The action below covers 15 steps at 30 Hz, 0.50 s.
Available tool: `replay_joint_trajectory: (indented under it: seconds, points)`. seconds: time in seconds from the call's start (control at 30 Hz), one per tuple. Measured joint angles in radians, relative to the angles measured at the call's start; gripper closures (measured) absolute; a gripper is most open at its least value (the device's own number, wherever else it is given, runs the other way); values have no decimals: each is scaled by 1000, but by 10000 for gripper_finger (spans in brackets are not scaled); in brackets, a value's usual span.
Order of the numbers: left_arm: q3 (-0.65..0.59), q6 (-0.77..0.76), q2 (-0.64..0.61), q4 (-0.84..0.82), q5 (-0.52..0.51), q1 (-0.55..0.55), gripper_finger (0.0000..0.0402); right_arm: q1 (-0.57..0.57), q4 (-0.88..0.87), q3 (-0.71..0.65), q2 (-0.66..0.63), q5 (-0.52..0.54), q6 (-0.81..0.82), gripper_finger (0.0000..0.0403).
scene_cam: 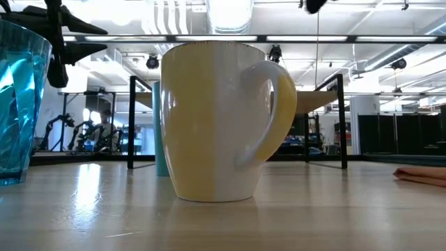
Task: Stack small to large cups/mugs on shelf
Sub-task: Put the yellow mug on the shelf
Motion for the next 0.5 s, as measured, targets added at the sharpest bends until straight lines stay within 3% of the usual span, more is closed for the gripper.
replay_joint_trajectory:
  seconds: [0.13,0.23,0.5]
  points:
    - [0,0,6,-1,1,0,281,24,108,-83,25,76,151,390]
    - [0,0,6,0,23,0,281,2,132,-143,36,-12,254,377]
    - [0,0,6,-2,71,0,281,2,385,-205,34,-61,266,271]
